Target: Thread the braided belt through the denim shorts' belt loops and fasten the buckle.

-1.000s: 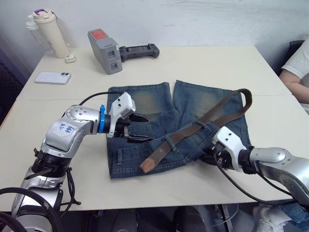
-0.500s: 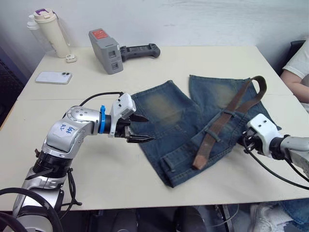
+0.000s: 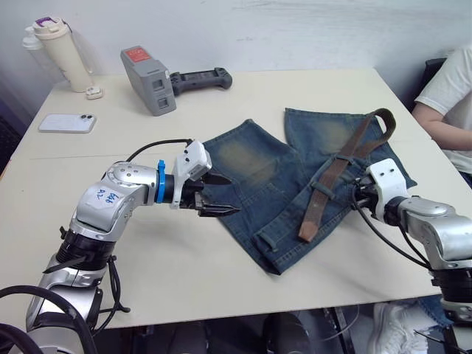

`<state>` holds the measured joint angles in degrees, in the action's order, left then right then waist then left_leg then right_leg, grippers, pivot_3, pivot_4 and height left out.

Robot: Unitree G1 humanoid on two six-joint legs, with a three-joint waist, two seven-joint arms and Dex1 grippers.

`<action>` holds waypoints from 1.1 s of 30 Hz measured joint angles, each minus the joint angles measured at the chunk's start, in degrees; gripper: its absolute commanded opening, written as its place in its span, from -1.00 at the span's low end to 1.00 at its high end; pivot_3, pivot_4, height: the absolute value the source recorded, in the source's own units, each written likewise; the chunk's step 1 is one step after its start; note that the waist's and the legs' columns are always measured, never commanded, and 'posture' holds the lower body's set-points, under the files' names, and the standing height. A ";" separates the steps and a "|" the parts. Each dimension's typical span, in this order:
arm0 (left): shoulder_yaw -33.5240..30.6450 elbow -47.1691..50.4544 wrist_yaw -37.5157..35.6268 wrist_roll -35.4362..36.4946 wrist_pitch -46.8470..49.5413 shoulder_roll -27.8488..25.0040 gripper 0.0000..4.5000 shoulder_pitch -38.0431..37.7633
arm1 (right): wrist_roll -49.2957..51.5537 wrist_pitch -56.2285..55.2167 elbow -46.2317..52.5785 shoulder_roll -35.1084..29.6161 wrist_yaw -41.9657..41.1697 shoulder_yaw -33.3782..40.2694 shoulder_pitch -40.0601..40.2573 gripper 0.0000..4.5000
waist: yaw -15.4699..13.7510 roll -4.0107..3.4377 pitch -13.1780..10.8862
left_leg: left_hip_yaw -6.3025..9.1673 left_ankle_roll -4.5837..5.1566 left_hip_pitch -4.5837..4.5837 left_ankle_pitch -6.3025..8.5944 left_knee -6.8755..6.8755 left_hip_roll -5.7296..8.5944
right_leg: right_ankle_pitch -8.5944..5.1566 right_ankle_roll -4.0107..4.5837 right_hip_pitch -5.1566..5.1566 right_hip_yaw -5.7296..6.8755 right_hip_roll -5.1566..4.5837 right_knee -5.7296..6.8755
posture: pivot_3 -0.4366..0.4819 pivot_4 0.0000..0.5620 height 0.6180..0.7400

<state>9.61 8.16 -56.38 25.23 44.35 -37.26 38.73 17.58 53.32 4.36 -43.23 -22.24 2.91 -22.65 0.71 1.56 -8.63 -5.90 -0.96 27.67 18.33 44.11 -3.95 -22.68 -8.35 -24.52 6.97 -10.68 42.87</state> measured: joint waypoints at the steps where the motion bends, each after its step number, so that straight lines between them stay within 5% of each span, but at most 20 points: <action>1: 0.00 0.00 0.01 0.00 0.00 0.00 1.00 0.00 | -0.29 0.30 0.26 0.26 0.16 0.01 -0.05 -0.99 | 0.07 0.00 0.00 | 0.00 0.00 0.00 0.00 -0.01 0.00 | 0.00 0.00 0.00 0.00 0.00 0.00 | -0.05 -0.47 -0.47; 5: 0.01 0.00 0.03 -0.02 0.01 0.05 1.00 0.03 | -0.54 2.06 3.25 0.14 -0.96 0.16 0.86 -0.99 | 0.11 -0.02 -0.01 | -0.01 0.00 0.02 0.00 -0.09 0.00 | -0.02 0.03 -0.05 0.01 0.00 -0.01 | -0.05 -0.47 -0.47; 12: 0.38 -0.21 -0.34 -0.25 0.00 0.10 1.00 0.51 | 1.91 3.33 10.28 -10.31 -12.32 -0.14 5.60 0.45 | -0.89 -0.50 -0.30 | -0.04 0.02 0.10 0.02 -0.07 0.08 | -0.01 0.01 -0.09 0.00 -0.05 -0.10 | -0.05 -0.47 -0.47; 18: 1.88 -9.06 3.61 -4.41 -0.15 4.01 1.00 5.65 | 8.44 4.53 18.26 -23.14 -26.17 9.93 11.42 0.45 | -2.32 -0.51 -0.34 | -0.01 0.02 0.07 0.02 -0.01 0.08 | 0.00 0.00 -0.02 0.05 -0.04 -0.32 | -0.05 -0.47 -0.47; 22: 2.26 -16.64 7.47 -7.52 -1.62 9.82 1.00 9.60 | 13.43 8.04 22.90 -25.59 -31.66 16.78 15.55 0.45 | -2.27 -0.43 -0.36 | -0.01 0.04 0.11 0.02 0.00 0.10 | 0.03 -0.07 -0.01 0.05 -0.05 -0.35 | -0.05 -0.47 -0.47; 32: 11.05 -39.10 10.93 -20.82 -17.43 18.97 1.00 15.65 | 23.74 19.57 34.60 -23.16 -27.27 24.13 12.44 0.45 | -2.18 -0.40 -0.38 | 0.03 0.03 0.14 0.02 -0.04 0.09 | 0.03 -0.06 -0.05 0.07 -0.04 -0.42 | -0.05 -0.47 -0.47; 33: 11.14 -40.88 11.38 -21.75 -18.54 19.32 0.88 16.72 | 24.75 20.61 35.51 -22.87 -26.77 25.00 12.28 0.48 | -2.19 -0.40 -0.38 | 0.03 0.03 0.14 0.02 -0.02 0.09 | 0.04 -0.06 -0.04 0.07 -0.04 -0.43 | -0.05 -0.47 -0.47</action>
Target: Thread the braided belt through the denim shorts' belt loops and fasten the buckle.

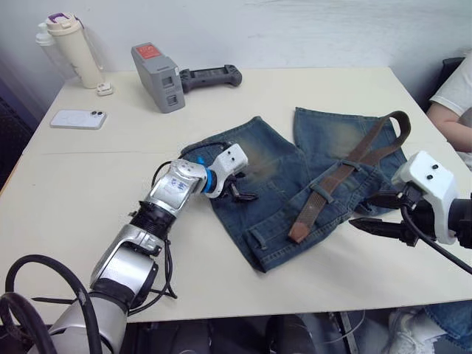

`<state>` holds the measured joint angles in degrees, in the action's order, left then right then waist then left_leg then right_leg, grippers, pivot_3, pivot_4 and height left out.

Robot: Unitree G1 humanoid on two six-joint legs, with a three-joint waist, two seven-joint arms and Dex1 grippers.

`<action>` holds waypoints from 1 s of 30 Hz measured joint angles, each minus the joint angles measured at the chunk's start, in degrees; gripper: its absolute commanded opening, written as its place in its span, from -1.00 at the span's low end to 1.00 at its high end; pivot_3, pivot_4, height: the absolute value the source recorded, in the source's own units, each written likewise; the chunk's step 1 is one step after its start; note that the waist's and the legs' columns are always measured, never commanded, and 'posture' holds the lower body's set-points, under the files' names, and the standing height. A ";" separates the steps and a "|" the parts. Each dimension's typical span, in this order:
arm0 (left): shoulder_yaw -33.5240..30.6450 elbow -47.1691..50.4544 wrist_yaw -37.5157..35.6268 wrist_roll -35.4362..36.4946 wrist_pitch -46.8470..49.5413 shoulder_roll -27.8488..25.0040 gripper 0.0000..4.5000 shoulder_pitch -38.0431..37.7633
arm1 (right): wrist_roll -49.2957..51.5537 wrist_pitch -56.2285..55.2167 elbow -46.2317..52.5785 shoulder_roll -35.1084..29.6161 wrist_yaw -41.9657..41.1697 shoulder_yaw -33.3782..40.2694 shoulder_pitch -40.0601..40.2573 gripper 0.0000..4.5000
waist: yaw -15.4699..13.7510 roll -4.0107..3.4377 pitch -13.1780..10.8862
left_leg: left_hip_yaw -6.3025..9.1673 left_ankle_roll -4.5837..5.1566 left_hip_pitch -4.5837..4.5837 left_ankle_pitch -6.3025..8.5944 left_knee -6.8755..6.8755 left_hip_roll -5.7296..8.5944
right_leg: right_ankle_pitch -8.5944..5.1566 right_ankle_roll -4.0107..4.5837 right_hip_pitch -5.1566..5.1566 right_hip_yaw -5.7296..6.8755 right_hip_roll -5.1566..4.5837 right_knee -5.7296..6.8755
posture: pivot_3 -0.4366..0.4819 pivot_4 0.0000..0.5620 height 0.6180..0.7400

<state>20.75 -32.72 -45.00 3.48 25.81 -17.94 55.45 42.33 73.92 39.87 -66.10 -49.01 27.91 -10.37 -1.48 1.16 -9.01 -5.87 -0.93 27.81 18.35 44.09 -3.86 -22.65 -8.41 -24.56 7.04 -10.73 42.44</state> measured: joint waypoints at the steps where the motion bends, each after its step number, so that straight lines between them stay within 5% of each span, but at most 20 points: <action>1: -0.02 -1.24 0.42 -0.80 -0.88 0.06 0.75 0.67 | 0.93 0.65 0.89 0.14 0.34 0.50 -0.13 0.49 | 0.00 0.00 0.00 | 0.00 0.00 0.00 0.00 0.01 0.00 | 0.00 0.00 0.00 0.00 0.00 0.00 | -0.05 -0.47 -0.47; 3: -0.32 -3.98 0.97 -1.81 -2.31 0.42 0.53 1.80 | 3.24 2.50 2.52 1.18 1.08 2.11 -0.47 0.49 | -0.02 0.00 0.00 | 0.02 0.00 0.00 0.00 0.00 0.00 | 0.00 0.00 0.02 0.01 0.00 -0.02 | -0.05 -0.47 -0.47; 10: -2.37 -11.54 0.51 -3.28 -7.64 2.23 -0.91 4.46 | 10.67 5.16 5.94 4.53 5.67 5.47 -2.19 0.49 | 0.02 0.00 0.00 | 0.06 0.00 0.07 0.00 0.01 0.01 | 0.00 0.00 -0.01 0.08 0.00 -0.01 | -0.05 -0.47 -0.47; 11: -2.37 -13.27 -0.10 -3.64 -8.97 2.43 -0.97 5.23 | 11.01 5.24 6.00 4.83 6.66 5.73 -2.14 0.49 | -0.01 0.00 0.00 | 0.06 0.00 0.08 0.00 0.01 0.01 | 0.00 0.00 -0.01 0.08 0.00 -0.02 | -0.05 -0.47 -0.47; 21: -2.23 -34.70 1.51 -10.56 -26.35 5.99 -0.97 16.30 | 12.19 4.75 6.01 5.53 13.40 6.32 -1.75 0.49 | -0.01 0.02 -0.01 | 0.19 0.00 0.26 0.00 0.04 0.02 | 0.01 -0.01 -0.05 0.25 -0.01 0.02 | -0.05 -0.47 -0.47; 30: -3.41 -42.84 8.16 -15.05 -30.56 8.53 -0.97 21.25 | 13.69 4.47 6.04 6.92 18.22 5.97 -1.98 0.49 | 0.08 0.03 -0.02 | 0.23 0.00 0.27 0.00 0.02 0.02 | 0.01 -0.01 -0.06 0.29 0.00 0.11 | -0.05 -0.47 -0.47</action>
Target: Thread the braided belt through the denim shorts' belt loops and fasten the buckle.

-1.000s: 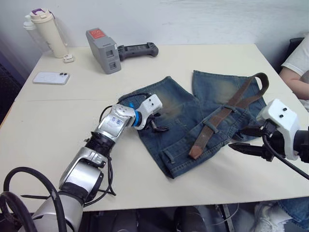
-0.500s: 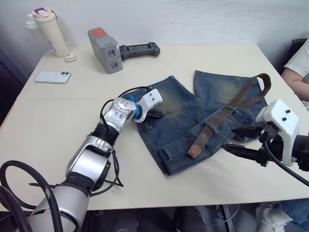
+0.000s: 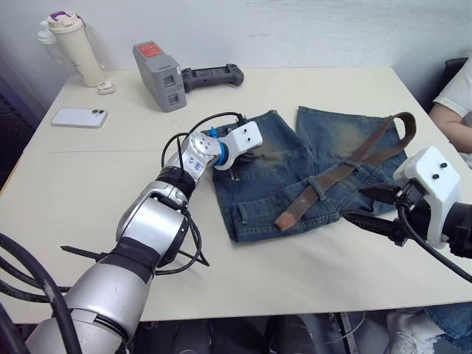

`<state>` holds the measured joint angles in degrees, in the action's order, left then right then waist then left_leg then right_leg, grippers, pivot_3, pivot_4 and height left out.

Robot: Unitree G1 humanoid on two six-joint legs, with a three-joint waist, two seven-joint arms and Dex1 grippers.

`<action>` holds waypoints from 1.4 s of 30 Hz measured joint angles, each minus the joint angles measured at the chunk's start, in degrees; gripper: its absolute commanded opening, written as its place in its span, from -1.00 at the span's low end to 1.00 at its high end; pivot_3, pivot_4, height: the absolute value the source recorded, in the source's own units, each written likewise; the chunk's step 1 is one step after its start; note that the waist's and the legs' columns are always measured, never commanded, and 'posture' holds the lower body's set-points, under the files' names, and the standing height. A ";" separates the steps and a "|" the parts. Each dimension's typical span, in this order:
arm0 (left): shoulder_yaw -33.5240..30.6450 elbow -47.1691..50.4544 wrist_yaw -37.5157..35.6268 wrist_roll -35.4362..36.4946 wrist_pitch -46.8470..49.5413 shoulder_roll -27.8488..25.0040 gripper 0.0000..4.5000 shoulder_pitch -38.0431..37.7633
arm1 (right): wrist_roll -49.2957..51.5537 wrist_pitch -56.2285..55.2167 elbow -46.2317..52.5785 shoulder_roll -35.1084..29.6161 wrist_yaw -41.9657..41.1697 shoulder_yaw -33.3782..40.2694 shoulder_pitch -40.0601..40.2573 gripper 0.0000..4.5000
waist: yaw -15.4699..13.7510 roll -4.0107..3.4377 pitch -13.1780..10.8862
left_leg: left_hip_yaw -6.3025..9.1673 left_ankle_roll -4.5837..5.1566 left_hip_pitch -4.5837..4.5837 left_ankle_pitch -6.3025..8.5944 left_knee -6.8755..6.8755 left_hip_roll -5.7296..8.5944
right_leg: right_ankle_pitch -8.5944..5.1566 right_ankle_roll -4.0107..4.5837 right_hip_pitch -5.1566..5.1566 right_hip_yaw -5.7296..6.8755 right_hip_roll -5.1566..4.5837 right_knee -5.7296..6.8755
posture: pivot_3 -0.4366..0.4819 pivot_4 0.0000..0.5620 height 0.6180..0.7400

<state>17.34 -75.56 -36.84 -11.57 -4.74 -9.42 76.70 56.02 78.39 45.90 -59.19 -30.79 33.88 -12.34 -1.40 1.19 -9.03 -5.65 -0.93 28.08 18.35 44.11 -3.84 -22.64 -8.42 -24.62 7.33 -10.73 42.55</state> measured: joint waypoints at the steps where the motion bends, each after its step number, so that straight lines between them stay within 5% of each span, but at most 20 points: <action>1: -0.51 -0.16 -0.04 -0.08 0.00 0.13 -0.97 0.00 | -0.01 -0.16 -0.05 0.77 1.10 -0.68 -0.43 0.49 | 0.01 0.00 0.00 | 0.00 0.00 0.00 0.00 0.00 0.00 | 0.00 0.00 0.00 0.00 0.00 0.02 | -0.05 -0.47 -0.47; 3: -1.08 -0.26 -0.20 -0.11 0.01 0.18 -0.97 0.00 | 0.03 -0.65 -0.08 2.07 2.93 -2.60 -1.17 0.49 | 0.04 0.00 0.00 | 0.00 0.00 0.00 0.00 0.00 0.00 | 0.00 0.00 0.00 0.00 0.00 0.03 | -0.05 -0.47 -0.47; 6: -4.30 -0.20 -3.41 1.56 2.04 0.03 -0.52 -0.01 | 1.17 -0.65 -0.65 5.50 5.87 -4.65 -2.70 0.49 | 0.07 0.00 0.00 | 0.01 0.00 0.03 0.00 0.01 0.00 | 0.00 0.00 -0.01 0.02 0.00 0.03 | -0.05 -0.47 -0.47; 13: -12.61 4.91 -16.50 8.39 9.25 -6.02 0.93 0.05 | 12.93 0.58 -5.07 16.43 17.00 -3.65 -2.59 0.49 | 0.17 -0.01 0.00 | 0.00 -0.01 0.07 -0.01 -0.02 -0.01 | 0.00 0.00 -0.06 0.06 0.00 0.10 | -0.05 -0.47 -0.47; 18: -15.19 16.29 -26.12 13.12 17.32 -11.79 0.97 -1.12 | 34.42 -7.06 -10.23 18.56 33.70 -5.11 5.84 0.49 | 0.04 -0.01 0.00 | 0.06 -0.01 0.14 -0.01 0.03 0.00 | 0.00 0.00 -0.05 0.12 -0.01 0.10 | -0.05 -0.47 -0.47; 25: -12.09 52.60 -41.64 22.52 36.33 -19.55 0.97 -20.15 | 52.55 -26.68 -13.10 22.65 51.59 -13.49 13.29 0.49 | 1.26 -0.06 0.02 | 0.15 -0.03 0.12 -0.02 0.09 -0.03 | -0.02 0.03 -0.03 0.08 0.01 0.23 | -0.05 -0.47 -0.47; 32: -11.96 71.55 -39.46 27.66 45.60 -23.40 0.97 -27.32 | 55.43 -36.32 -17.07 26.32 54.92 -15.01 14.40 0.49 | 0.67 -0.08 0.02 | 0.19 -0.02 0.06 -0.01 0.15 -0.03 | -0.02 0.03 0.05 0.05 0.02 0.21 | -0.05 -0.47 -0.47; 42: -11.70 77.29 -33.36 30.24 49.83 -24.48 0.97 -30.28 | 53.72 -39.53 -22.23 29.44 53.83 -20.43 10.36 0.49 | 0.07 -0.11 0.01 | 0.19 -0.02 0.06 -0.01 0.18 -0.03 | -0.02 0.04 0.03 0.04 0.03 0.25 | -0.05 -0.47 -0.47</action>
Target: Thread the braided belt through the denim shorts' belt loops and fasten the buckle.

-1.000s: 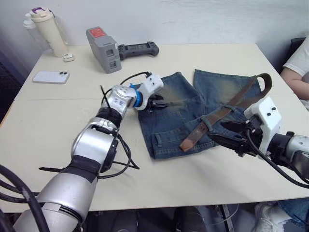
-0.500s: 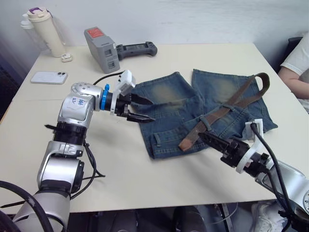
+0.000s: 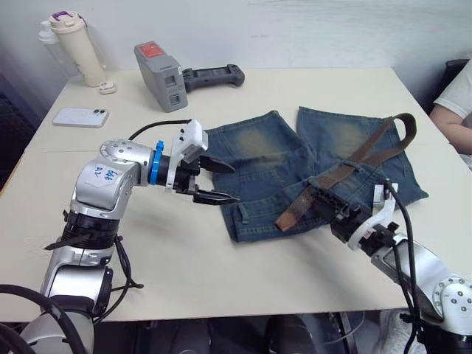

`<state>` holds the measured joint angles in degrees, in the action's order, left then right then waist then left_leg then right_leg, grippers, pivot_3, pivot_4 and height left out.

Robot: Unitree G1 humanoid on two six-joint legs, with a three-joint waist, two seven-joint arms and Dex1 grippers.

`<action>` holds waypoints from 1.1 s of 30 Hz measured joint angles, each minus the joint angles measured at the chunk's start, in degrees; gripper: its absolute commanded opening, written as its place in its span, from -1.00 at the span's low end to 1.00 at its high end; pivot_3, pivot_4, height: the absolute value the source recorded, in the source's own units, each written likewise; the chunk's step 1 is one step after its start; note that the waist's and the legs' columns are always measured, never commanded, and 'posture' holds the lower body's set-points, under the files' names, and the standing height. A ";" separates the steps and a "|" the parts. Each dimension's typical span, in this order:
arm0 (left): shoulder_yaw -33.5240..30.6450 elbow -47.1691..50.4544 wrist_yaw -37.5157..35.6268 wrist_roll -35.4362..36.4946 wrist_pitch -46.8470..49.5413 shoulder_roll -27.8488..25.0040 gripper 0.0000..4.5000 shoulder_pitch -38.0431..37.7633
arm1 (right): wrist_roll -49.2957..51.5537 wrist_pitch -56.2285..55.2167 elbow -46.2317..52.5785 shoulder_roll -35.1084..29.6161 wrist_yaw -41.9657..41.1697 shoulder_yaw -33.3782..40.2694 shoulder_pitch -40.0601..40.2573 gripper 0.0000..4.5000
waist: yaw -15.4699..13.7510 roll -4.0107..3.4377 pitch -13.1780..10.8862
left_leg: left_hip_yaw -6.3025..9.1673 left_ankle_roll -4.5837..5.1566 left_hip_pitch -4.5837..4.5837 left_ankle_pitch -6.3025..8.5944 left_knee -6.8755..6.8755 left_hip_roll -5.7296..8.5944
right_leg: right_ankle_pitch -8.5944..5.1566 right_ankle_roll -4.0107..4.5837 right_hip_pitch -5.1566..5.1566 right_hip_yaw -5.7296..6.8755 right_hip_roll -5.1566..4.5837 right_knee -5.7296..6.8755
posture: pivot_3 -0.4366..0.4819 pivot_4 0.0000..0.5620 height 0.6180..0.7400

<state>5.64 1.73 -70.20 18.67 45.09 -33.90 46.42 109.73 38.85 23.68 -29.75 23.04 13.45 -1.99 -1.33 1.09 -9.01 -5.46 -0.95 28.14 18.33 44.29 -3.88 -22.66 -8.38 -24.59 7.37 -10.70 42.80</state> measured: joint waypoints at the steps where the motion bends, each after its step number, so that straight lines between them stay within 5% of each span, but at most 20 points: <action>1: 0.04 0.11 0.37 0.16 0.07 0.00 0.97 -0.02 | -0.55 0.01 -0.60 0.04 -0.30 -0.30 0.03 0.49 | -0.01 0.00 0.00 | 0.00 0.00 0.00 0.00 0.00 0.00 | 0.00 0.00 0.00 0.00 0.00 -0.01 | -0.05 -0.47 -0.47; 21: 2.23 2.05 3.35 1.87 -0.02 -1.29 0.97 -1.08 | -2.43 1.56 -2.29 -1.63 -4.15 0.43 2.84 0.49 | 0.02 -0.01 0.00 | -0.02 0.00 0.00 0.00 0.01 -0.01 | 0.00 0.00 0.00 -0.01 0.00 0.02 | -0.05 -0.47 -0.47; 33: 2.38 2.02 4.01 2.00 -0.59 -1.17 0.97 -1.04 | -6.89 1.69 -7.59 1.69 -7.20 -1.19 -2.75 0.49 | 0.11 -0.01 0.01 | -0.02 0.00 0.00 0.00 0.03 -0.01 | 0.00 0.00 -0.02 -0.02 0.00 0.05 | -0.05 -0.47 -0.47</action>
<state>8.01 3.76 -66.19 20.67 44.51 -35.07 45.37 102.84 40.55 16.08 -28.05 15.84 12.26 -4.74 -1.23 1.08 -9.01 -5.48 -0.95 28.14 18.33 44.32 -3.88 -22.66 -8.38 -24.61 7.34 -10.70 42.85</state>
